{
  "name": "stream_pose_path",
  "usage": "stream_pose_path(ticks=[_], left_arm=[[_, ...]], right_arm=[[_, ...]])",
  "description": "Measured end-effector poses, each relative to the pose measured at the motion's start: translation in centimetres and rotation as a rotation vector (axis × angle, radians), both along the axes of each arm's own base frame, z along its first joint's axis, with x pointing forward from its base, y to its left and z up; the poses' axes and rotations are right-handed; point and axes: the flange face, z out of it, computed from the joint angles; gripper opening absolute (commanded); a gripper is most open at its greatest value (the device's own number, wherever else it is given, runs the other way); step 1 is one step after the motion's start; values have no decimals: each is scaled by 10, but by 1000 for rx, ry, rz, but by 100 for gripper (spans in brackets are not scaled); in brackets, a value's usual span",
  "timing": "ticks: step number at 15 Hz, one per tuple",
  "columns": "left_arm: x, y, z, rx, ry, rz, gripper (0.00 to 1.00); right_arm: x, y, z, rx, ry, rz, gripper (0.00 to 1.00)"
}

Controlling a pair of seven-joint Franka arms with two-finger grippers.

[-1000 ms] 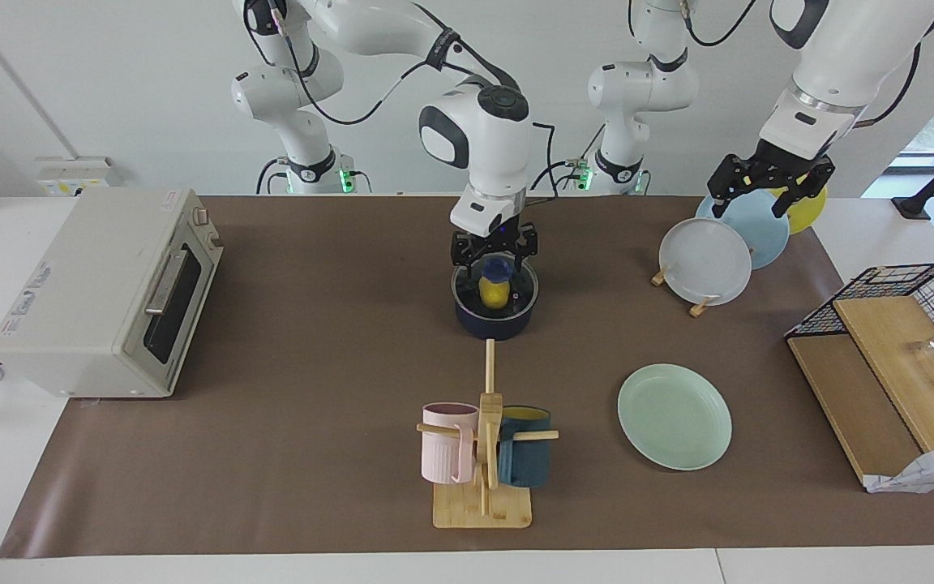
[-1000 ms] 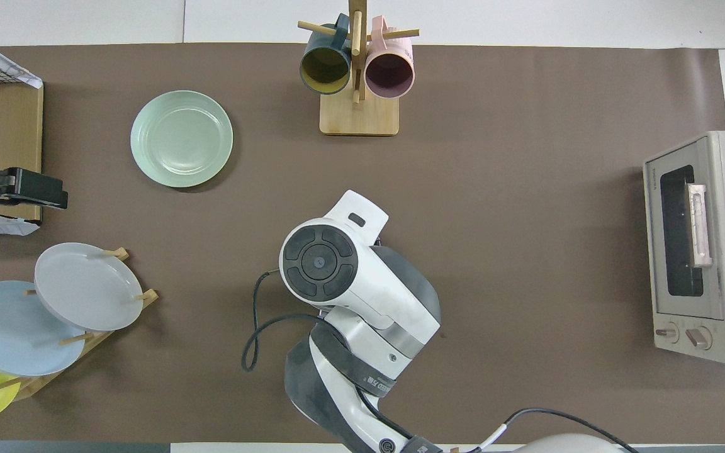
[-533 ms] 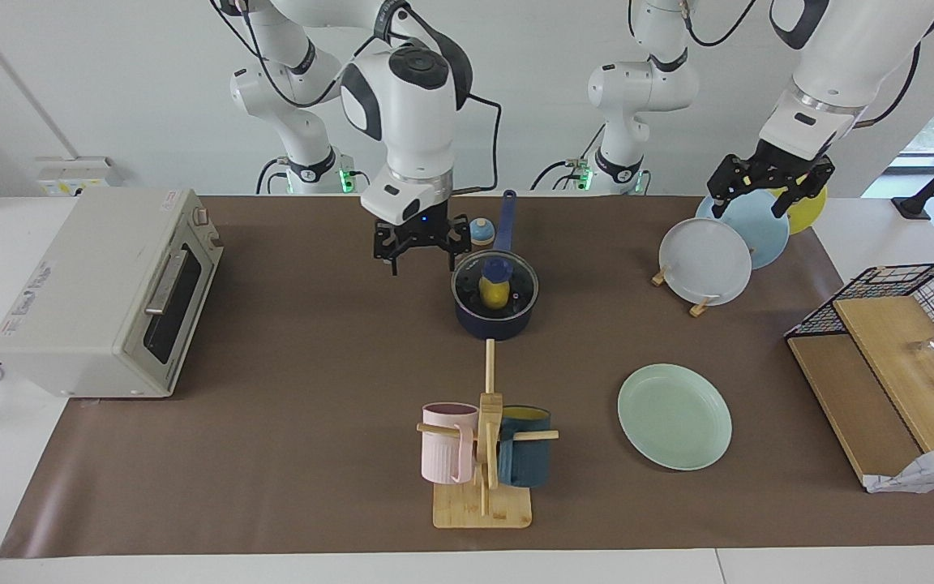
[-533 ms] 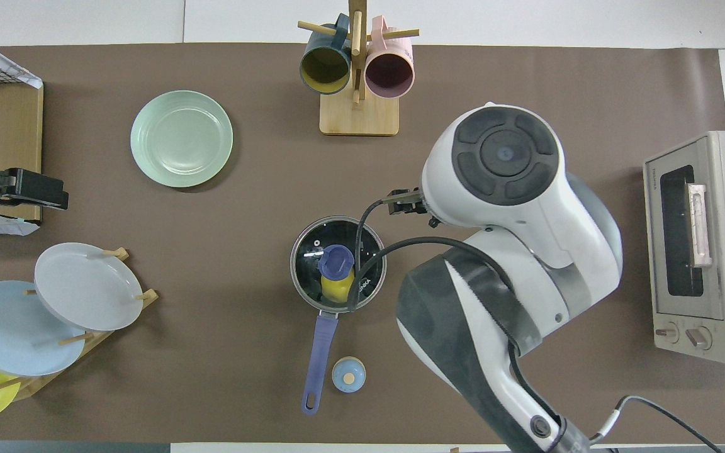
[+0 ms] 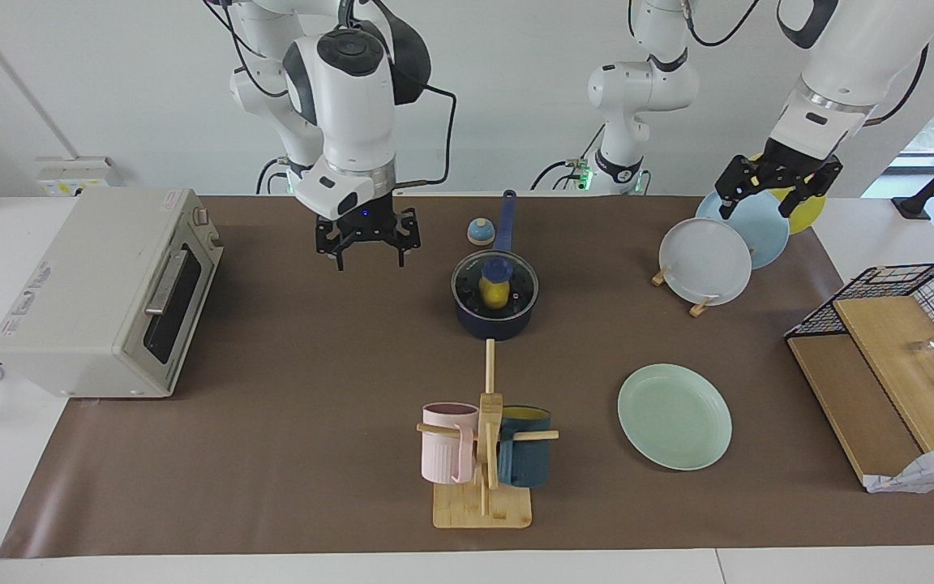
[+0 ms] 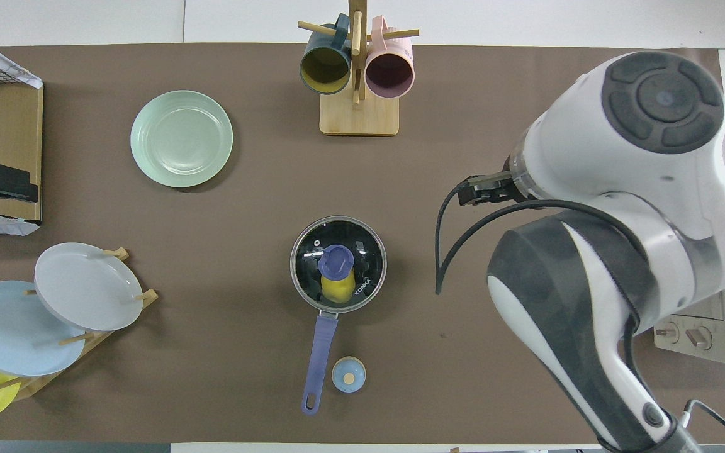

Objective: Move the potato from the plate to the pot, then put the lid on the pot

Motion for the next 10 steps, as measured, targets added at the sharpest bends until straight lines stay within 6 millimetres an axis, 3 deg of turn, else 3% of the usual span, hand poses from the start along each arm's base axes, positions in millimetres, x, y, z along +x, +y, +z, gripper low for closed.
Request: stream_pose_path(ticks=[3,7,10], left_arm=[[-1,-13,0,0,-1,-24,100],[-3,-31,0,0,-1,-57,100],[-3,-31,-2,1,4,-58,100]], right_arm=[[-3,-26,13,-6,2,10,100],[-14,-109,31,-21,71,35,100],[-24,-138,42,-21,97,31,100]])
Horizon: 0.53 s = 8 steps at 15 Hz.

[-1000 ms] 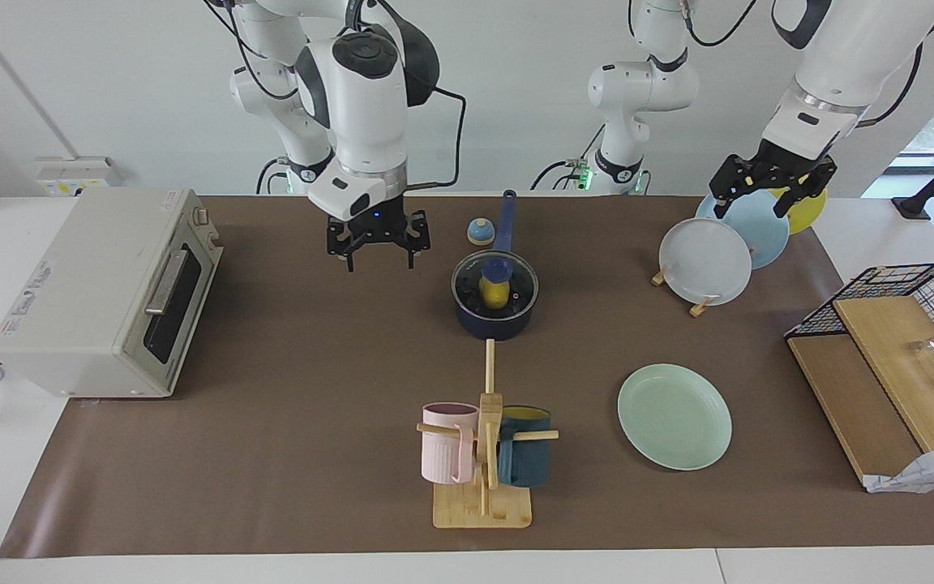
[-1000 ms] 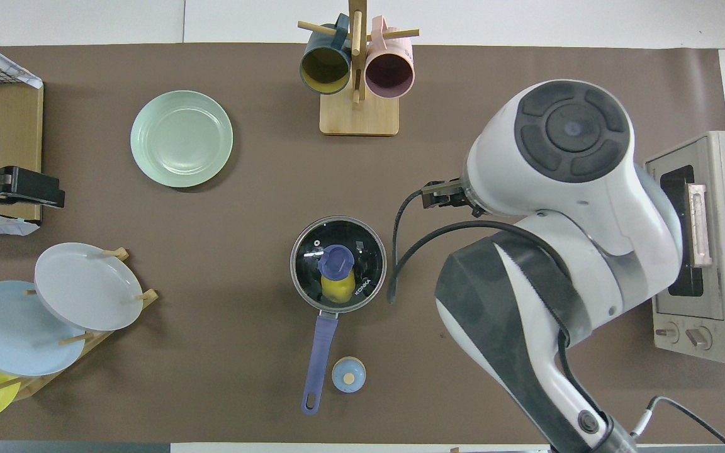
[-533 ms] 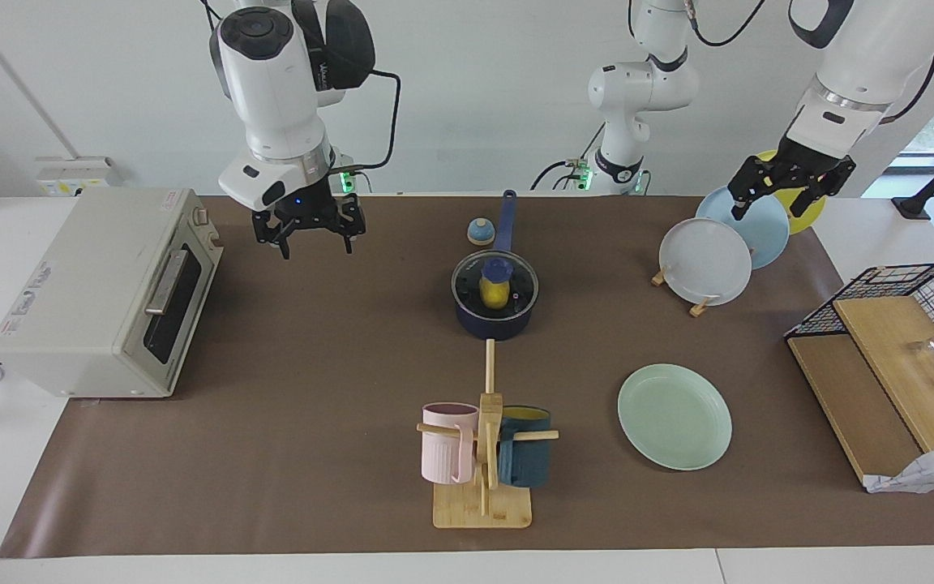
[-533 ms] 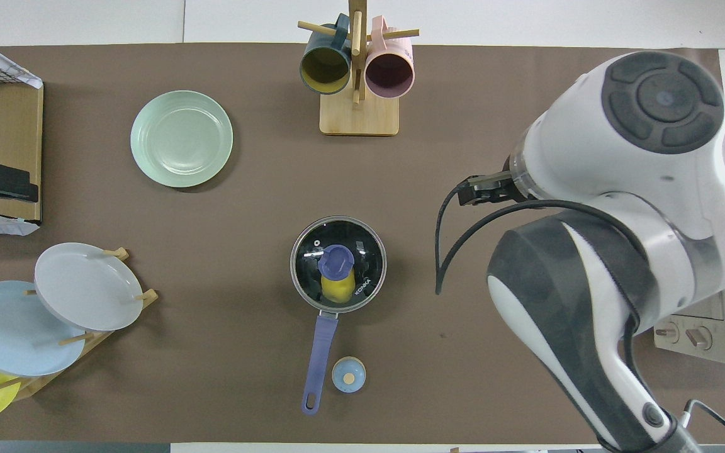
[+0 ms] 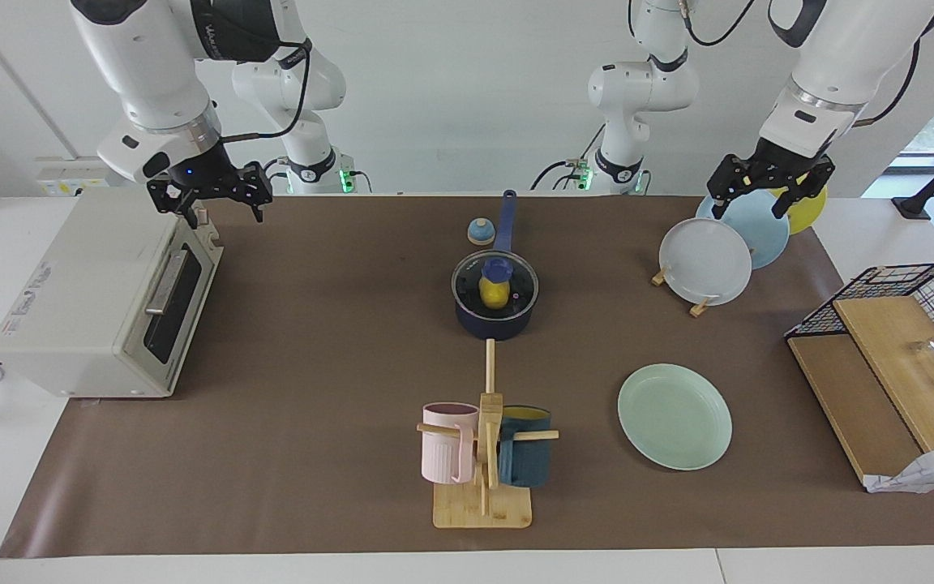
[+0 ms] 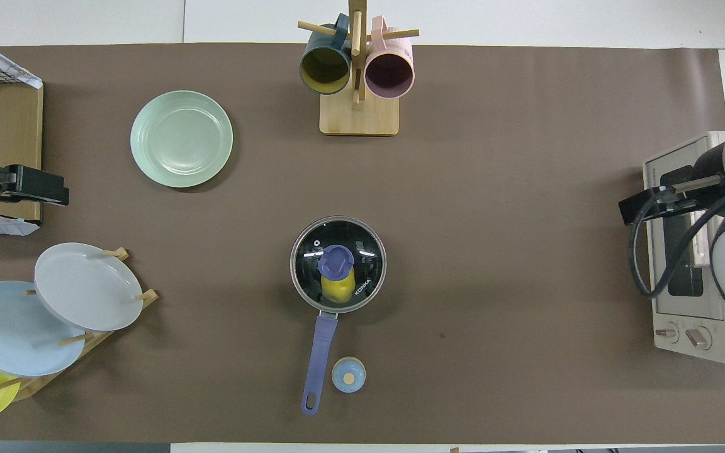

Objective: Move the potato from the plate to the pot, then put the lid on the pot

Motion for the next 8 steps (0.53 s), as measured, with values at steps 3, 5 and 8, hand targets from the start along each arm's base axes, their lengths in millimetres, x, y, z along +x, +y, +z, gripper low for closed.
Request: stream_pose_path(ticks=[3,5,8], left_arm=[[-1,0,-2,1,6,0,100],[-1,1,-2,1,5,1,100],[-4,3,-7,2,17,4,100]], right_arm=[[0,-2,0,3,-1,-2,100],[0,-7,-1,4,3,-10,100],[0,-15,-3,6,7,-26,100]])
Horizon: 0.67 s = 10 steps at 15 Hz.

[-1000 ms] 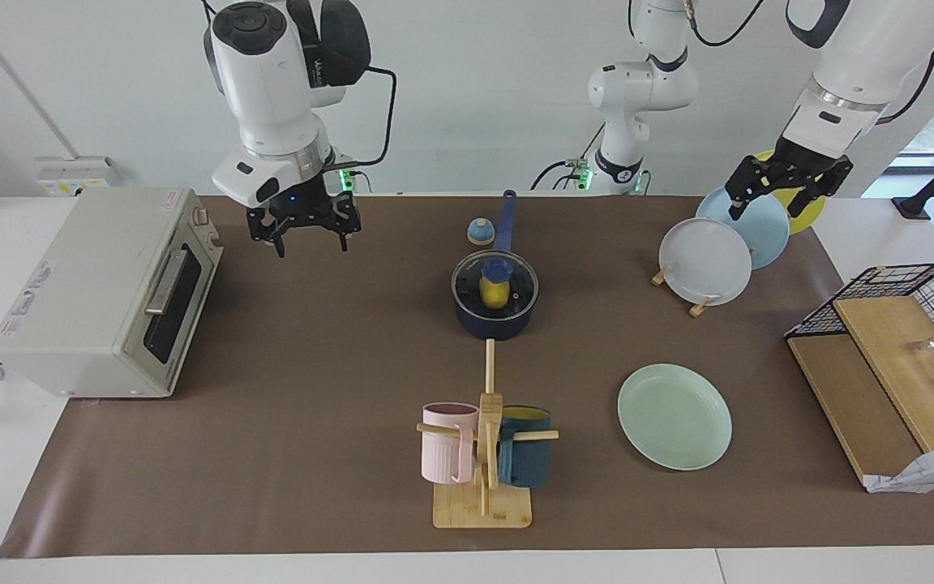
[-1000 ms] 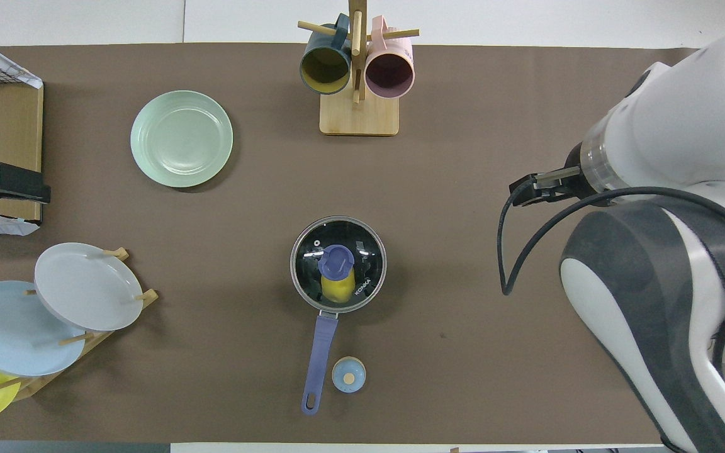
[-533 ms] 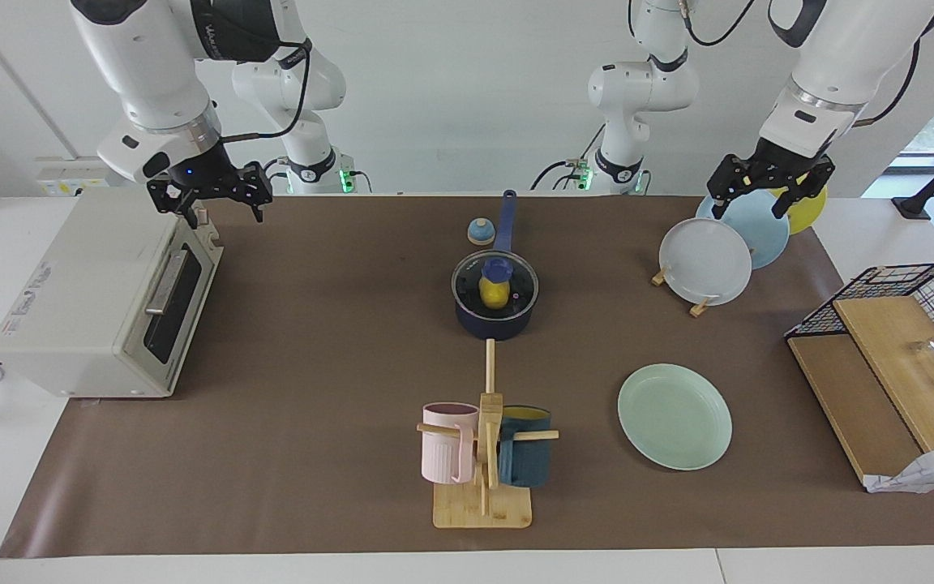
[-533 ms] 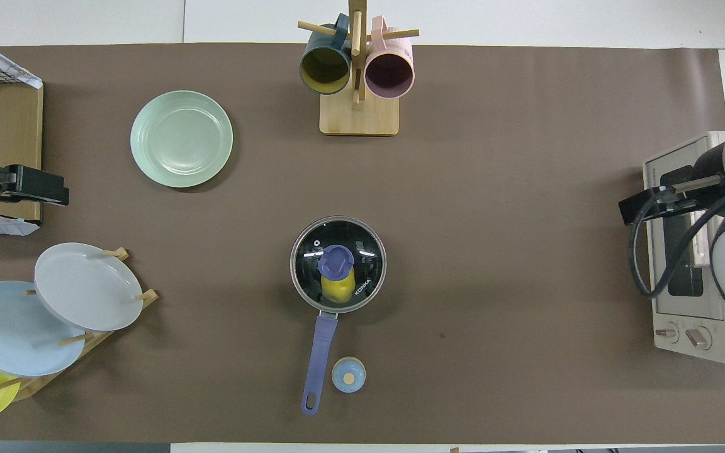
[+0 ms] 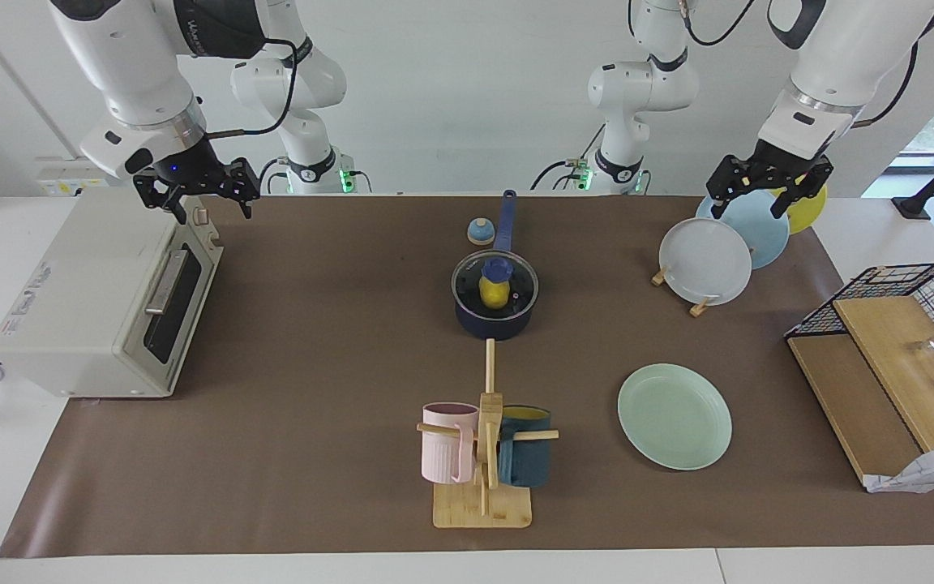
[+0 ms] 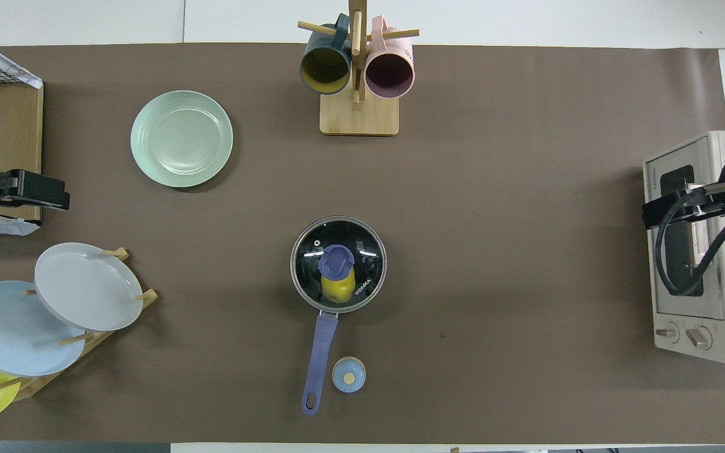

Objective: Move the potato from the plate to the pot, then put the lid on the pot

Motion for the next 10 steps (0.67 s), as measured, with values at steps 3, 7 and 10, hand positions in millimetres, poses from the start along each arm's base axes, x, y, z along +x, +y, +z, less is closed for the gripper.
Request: stream_pose_path(ticks=[3,7,10], left_arm=[[-7,0,-11,4,25,-1,100],[-12,0,-11,4,28,-2,100],[-12,0,-10,4,28,-3,100]], right_arm=[[-2,2,-4,-1,26,2,100],[-2,5,-4,-4,26,-20,100],[-2,0,-4,-5,26,-40,100]])
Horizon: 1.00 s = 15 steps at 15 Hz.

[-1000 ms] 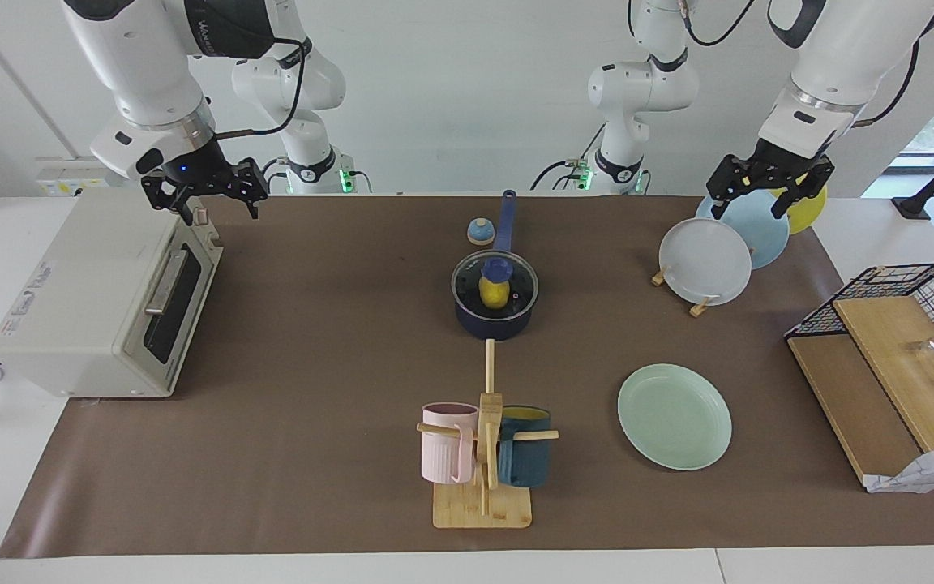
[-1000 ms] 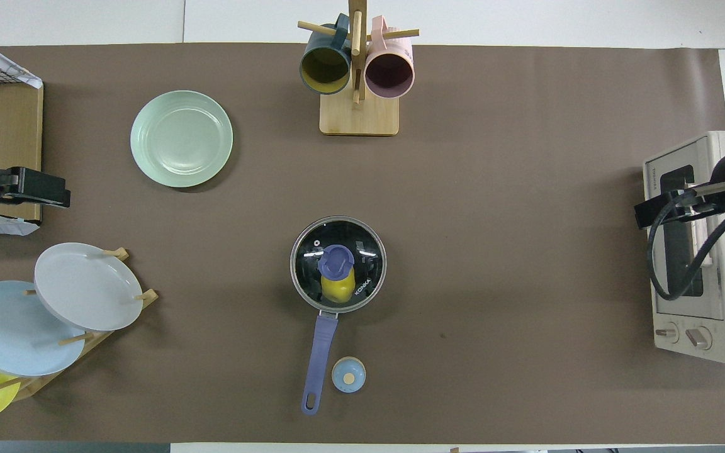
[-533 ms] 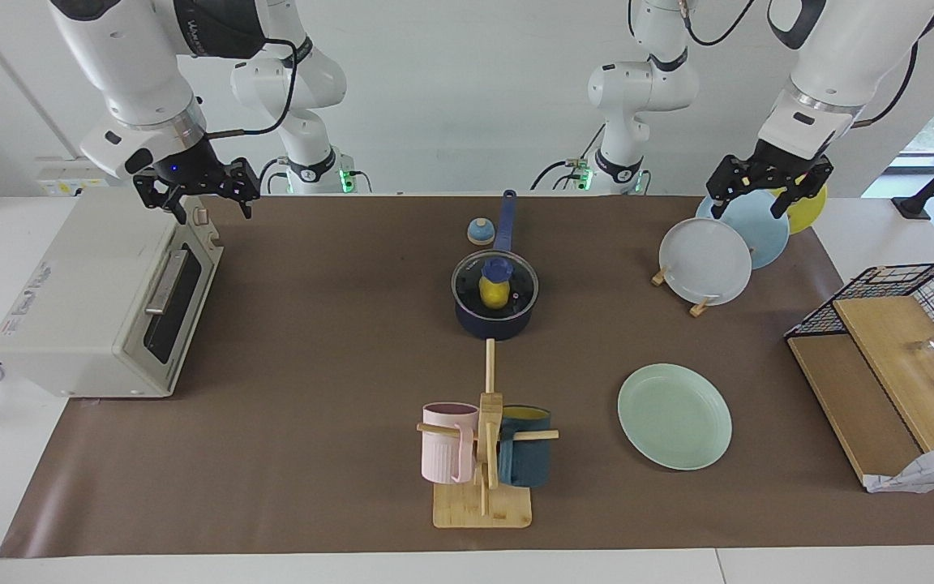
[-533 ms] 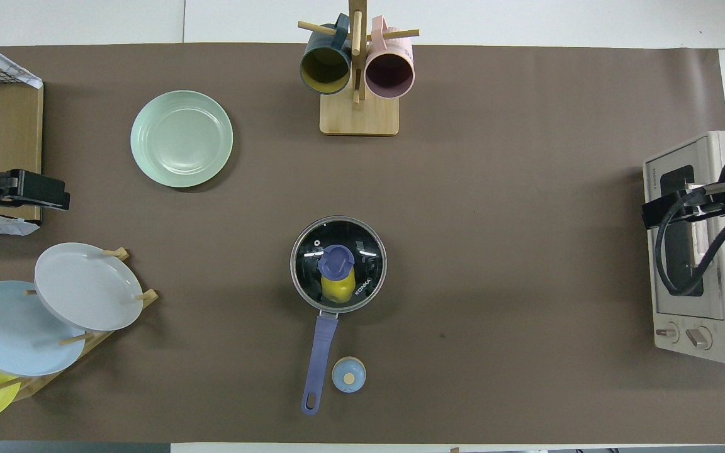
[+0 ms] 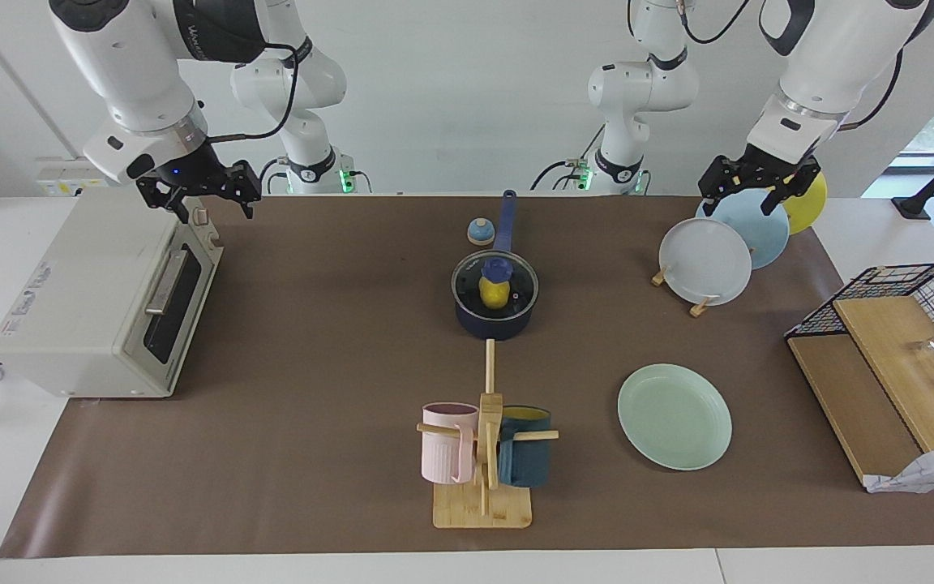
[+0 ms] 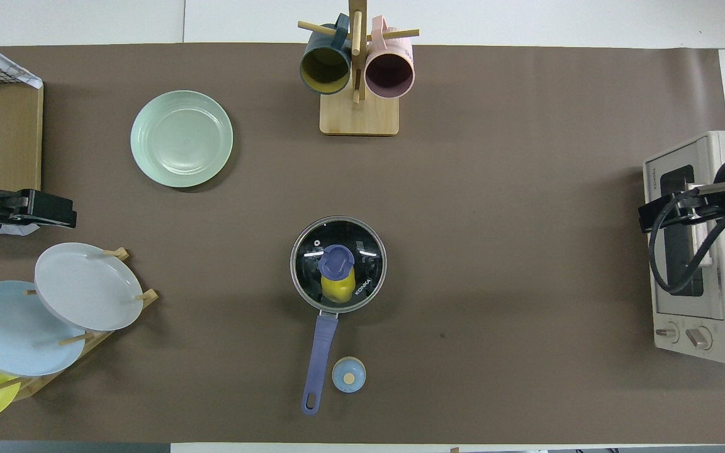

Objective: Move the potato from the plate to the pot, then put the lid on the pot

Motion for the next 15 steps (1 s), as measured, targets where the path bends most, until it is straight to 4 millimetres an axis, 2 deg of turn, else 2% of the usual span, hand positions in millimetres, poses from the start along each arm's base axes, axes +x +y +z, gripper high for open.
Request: stream_pose_path(ticks=[6,15], left_arm=[[0,-3,0,0,0,-5,100],[-1,-4,0,-1,1,-7,100]], right_arm=[[1,-6,10,-1,-21,-29,100],[3,-12,4,-5,11,-56,100]])
